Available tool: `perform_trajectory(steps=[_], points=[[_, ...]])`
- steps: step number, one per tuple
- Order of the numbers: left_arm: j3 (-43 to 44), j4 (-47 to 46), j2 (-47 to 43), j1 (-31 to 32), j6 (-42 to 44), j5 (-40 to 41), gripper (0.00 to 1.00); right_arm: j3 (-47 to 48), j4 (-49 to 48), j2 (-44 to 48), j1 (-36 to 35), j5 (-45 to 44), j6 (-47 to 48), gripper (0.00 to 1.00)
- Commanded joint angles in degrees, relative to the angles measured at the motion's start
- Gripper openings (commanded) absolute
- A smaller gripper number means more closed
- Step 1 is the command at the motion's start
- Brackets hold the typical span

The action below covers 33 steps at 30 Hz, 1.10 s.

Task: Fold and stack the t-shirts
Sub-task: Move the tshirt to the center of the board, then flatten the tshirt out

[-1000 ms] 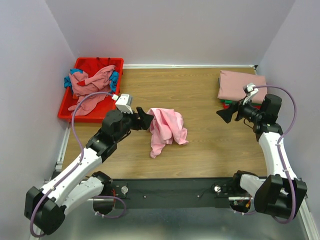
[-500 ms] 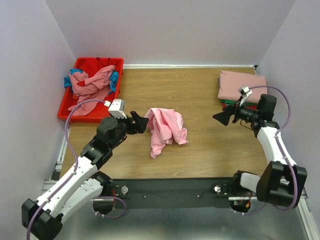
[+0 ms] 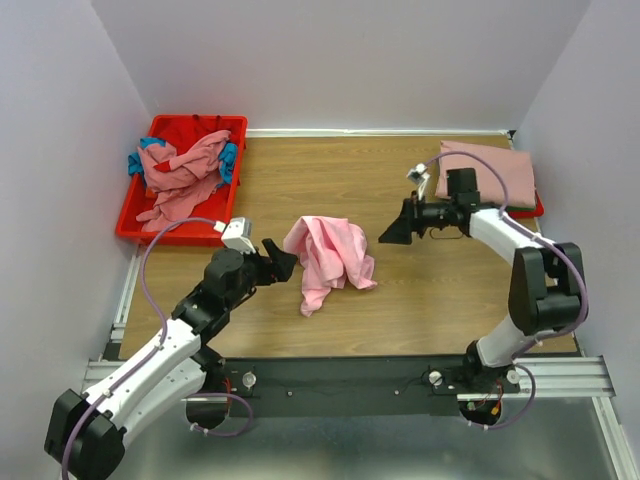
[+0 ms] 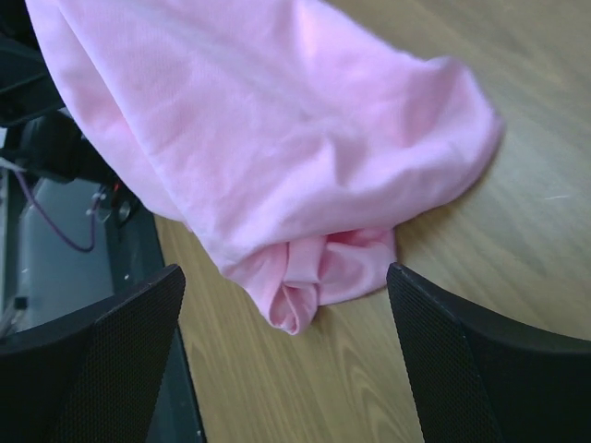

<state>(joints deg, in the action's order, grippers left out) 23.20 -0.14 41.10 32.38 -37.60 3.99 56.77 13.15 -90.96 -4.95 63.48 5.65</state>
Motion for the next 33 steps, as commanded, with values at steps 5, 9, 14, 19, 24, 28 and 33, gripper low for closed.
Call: perform_trajectory(steps=[5,9,14,19,24,28,33], points=[[-7.3,-9.3,-0.1,0.1,-7.4,-0.9,0.89,2.6,4.3,-8.8,-9.1,-0.1,-3.8,0.91],[-8.0,-12.6,3.4,0.1,-7.3,-0.8,0.89,3.8,4.3,-11.7,-11.5,-1.2,-5.5,0.84],[-6.8,-16.4,10.7,0.0,-5.9,0.0,0.89,5.7,4.3,-14.6,-13.1,-2.7,-7.2,0.69],[-2.9,-17.7,21.5,-0.7,-3.6,1.3,0.89,7.6,4.5,-15.7,-13.9,-3.0,-7.7,0.49],[1.3,-20.1,31.6,-1.4,-0.9,2.0,0.83,7.8,4.7,-15.2,-13.9,-2.0,-7.2,0.28],[4.7,-20.6,37.9,-2.8,1.6,2.6,0.77,7.5,4.8,-14.1,-13.9,-1.9,-6.4,0.17],[9.4,-19.9,42.1,-4.3,4.7,2.3,0.63,7.6,5.4,-12.1,-13.9,-2.7,-4.3,0.06]])
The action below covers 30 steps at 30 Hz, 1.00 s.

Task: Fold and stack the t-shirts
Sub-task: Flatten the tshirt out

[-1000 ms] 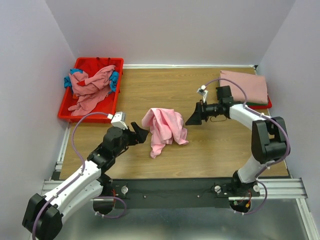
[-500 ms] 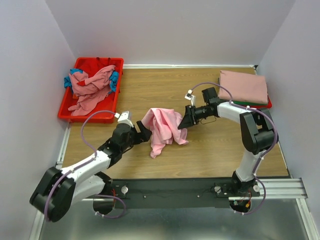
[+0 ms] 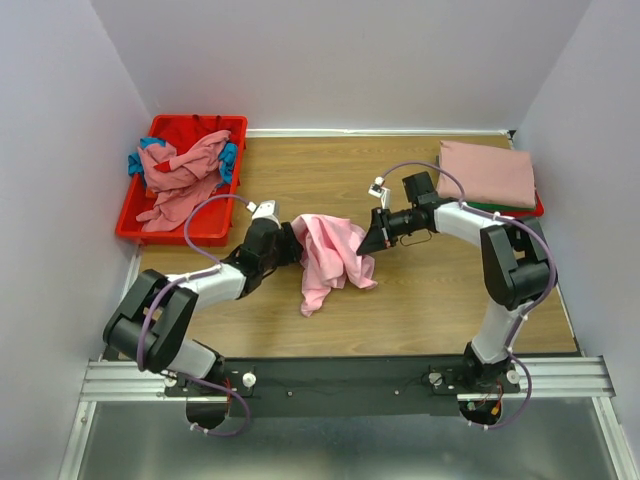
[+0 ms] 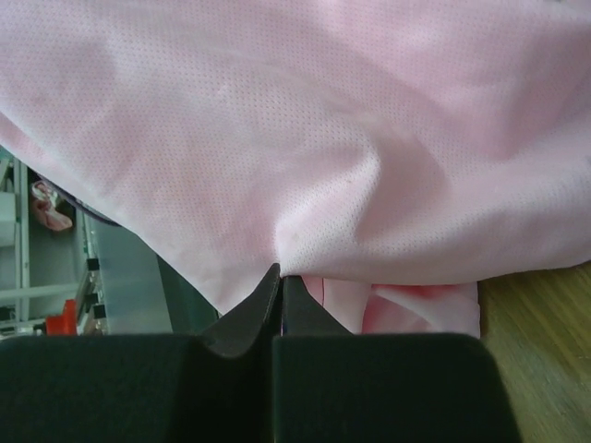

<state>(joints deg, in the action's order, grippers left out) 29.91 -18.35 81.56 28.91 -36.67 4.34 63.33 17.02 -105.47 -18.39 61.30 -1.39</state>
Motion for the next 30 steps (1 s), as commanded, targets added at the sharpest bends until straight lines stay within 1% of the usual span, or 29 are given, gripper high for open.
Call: perform_trajectory(steps=[1,2,4,5,6,9,12,14,15,17,20,21,23,24,30], points=[[3.2,-1.5,2.0,-1.2,4.1,2.0,0.58,1.1,1.7,2.5,-0.4,-0.8,3.1,0.06],[4.1,-1.4,2.3,-1.4,5.5,1.6,0.54,1.2,1.9,2.9,-0.4,-1.1,3.4,0.04],[5.1,-1.3,2.7,-1.8,6.7,0.3,0.48,1.6,2.5,3.3,-0.4,-1.8,4.3,0.03],[5.3,-1.5,2.7,-2.0,7.7,0.0,0.40,1.9,3.0,3.6,-0.3,-2.2,5.0,0.02],[5.5,-1.7,2.7,-1.9,8.3,-0.5,0.38,2.3,3.5,3.9,-0.3,-2.6,5.3,0.01],[5.9,-2.0,2.4,-2.3,10.1,-1.9,0.17,3.3,5.0,4.7,-0.2,-3.9,7.0,0.00],[6.5,-1.7,1.3,-2.5,11.6,-2.8,0.00,5.9,8.5,4.8,0.3,-5.5,9.4,0.00],[6.9,-1.2,0.2,-2.6,12.5,-2.9,0.00,7.7,10.6,5.0,0.6,-6.4,10.8,0.01],[7.2,-0.1,-0.7,-2.6,12.8,-2.8,0.00,10.0,12.6,5.1,1.1,-7.8,12.2,0.01],[8.1,1.4,-3.7,-2.7,13.9,-2.0,0.00,12.2,14.2,6.1,1.4,-9.8,13.2,0.00],[9.5,4.9,-9.4,-2.7,14.9,-0.6,0.00,17.1,17.5,7.7,1.7,-14.7,15.6,0.00],[9.9,6.6,-12.7,-2.7,15.0,-0.1,0.00,19.5,19.2,9.0,1.6,-17.4,17.2,0.00],[10.9,7.9,-16.2,-2.8,15.3,0.2,0.00,21.7,20.8,10.5,1.6,-20.1,18.9,0.00],[11.1,9.0,-19.4,-2.8,15.6,0.2,0.00,23.9,22.0,12.1,1.6,-23.1,20.4,0.01],[15.6,14.3,-30.3,-2.9,16.5,-2.3,0.00,28.9,24.4,18.9,1.6,-33.2,26.4,0.00]])
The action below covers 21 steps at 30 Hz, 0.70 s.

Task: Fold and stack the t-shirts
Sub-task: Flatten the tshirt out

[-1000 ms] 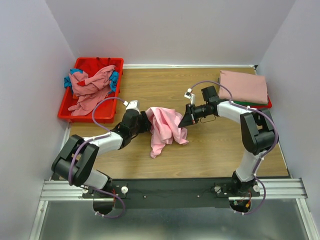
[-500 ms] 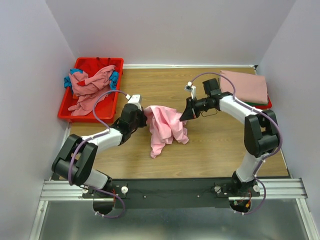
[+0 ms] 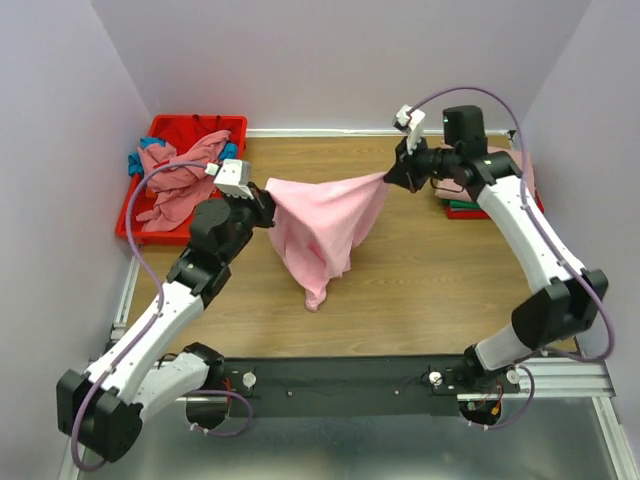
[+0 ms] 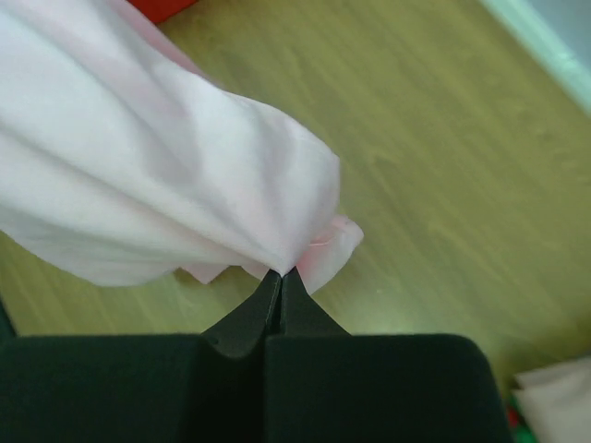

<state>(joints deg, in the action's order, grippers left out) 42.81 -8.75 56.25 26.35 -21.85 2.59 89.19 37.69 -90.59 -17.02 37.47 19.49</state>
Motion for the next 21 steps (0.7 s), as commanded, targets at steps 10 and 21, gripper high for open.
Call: perform_trajectory(steps=[10,21], points=[[10.9,12.2,-14.5,-0.3,2.2,-7.9,0.00,5.2,3.6,15.5,0.2,-16.1,9.6,0.00],[10.6,13.1,-15.2,-0.3,0.9,-21.7,0.00,2.6,4.0,21.7,0.2,-13.7,8.9,0.01]])
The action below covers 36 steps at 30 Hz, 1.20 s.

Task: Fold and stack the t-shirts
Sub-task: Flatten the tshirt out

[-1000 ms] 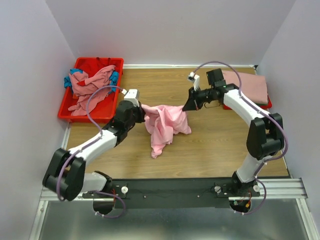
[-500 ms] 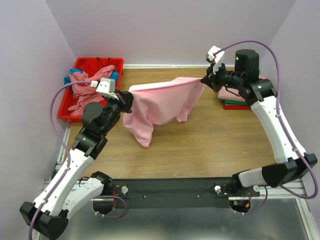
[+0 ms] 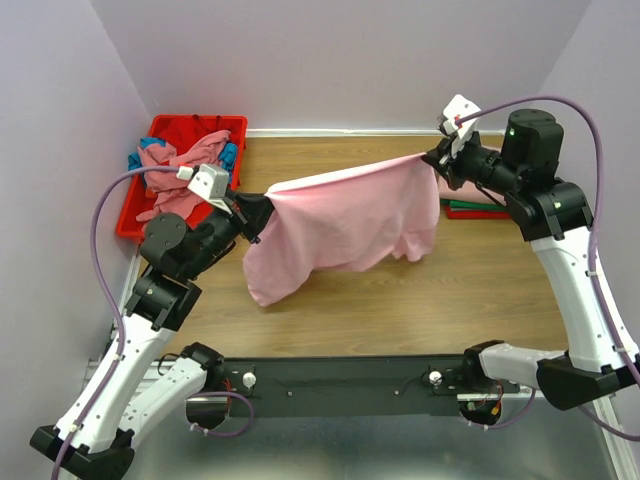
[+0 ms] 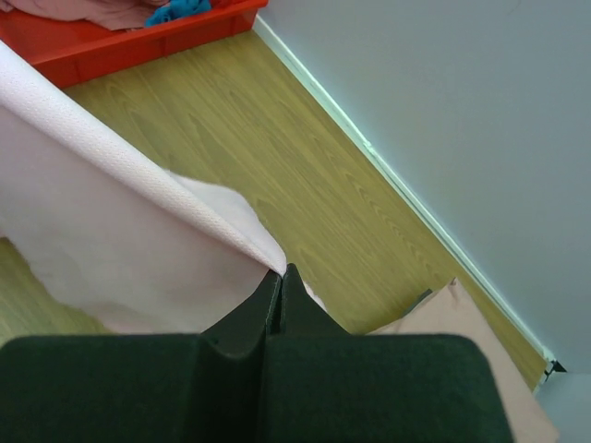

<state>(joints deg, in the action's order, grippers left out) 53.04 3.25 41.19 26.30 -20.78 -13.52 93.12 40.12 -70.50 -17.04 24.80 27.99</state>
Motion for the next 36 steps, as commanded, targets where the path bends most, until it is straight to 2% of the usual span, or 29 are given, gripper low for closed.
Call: perform_trajectory(steps=[1,9,16,19,25,30,32,34,36], points=[[0.5,1.2,0.0,-0.3,-0.1,-6.3,0.00,-1.9,1.5,2.1,0.3,-0.8,0.3,0.00],[1.4,3.8,0.2,-0.3,-0.1,-3.0,0.00,-2.7,1.8,3.6,0.3,-1.7,0.6,0.00],[2.9,2.9,6.1,-0.4,1.2,3.6,0.00,-3.0,-0.4,-0.2,0.3,-1.9,-1.2,0.00],[6.6,2.3,10.6,-0.6,3.1,6.2,0.00,-0.1,-1.5,-4.4,0.3,-3.6,-2.2,0.00],[20.7,4.5,19.5,-2.0,6.4,7.9,0.00,12.0,-2.7,-12.0,0.3,-6.6,-3.4,0.00],[30.7,6.6,21.8,-2.9,8.4,6.4,0.00,18.9,-2.9,-13.9,0.3,-8.1,-3.3,0.00],[30.6,6.8,20.8,-2.9,8.2,3.7,0.00,17.4,-3.0,-12.2,0.3,-7.9,-2.6,0.00],[26.7,6.3,17.8,-2.9,7.0,1.4,0.00,11.0,-2.9,-7.5,0.3,-6.4,-0.3,0.00],[19.3,5.5,14.6,-2.8,5.0,-3.7,0.00,4.3,-2.7,-3.3,0.3,-5.1,1.3,0.00]])
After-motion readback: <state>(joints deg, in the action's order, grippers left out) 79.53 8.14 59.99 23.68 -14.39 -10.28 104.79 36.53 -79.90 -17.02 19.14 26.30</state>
